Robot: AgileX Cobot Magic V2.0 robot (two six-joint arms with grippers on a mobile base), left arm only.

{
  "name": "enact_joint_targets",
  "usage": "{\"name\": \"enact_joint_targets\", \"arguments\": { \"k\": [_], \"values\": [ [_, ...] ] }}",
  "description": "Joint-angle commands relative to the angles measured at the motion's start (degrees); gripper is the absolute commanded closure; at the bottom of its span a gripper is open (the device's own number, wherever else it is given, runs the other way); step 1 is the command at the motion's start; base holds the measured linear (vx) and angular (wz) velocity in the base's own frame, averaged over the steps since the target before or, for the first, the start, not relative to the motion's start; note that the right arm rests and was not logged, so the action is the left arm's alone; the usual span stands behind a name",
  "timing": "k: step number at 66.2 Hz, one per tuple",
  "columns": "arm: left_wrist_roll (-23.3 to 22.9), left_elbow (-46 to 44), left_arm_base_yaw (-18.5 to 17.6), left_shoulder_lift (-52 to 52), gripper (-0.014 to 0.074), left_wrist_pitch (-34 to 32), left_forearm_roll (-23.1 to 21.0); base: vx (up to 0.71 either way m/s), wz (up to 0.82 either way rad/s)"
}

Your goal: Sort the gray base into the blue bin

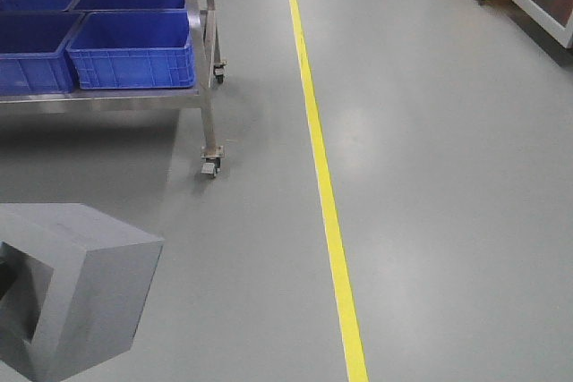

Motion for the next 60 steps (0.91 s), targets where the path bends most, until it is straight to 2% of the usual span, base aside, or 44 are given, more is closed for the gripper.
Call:
{"name": "enact_joint_targets", "arguments": {
  "k": [1,60],
  "values": [
    [-0.38,-1.7,0.01,0.27,0.0602,-5.32,-0.73,0.35,0.04],
    [-0.38,-1.7,0.01,0.27,0.0602,-5.29,-0.73,0.39,0.11]
  ]
}}
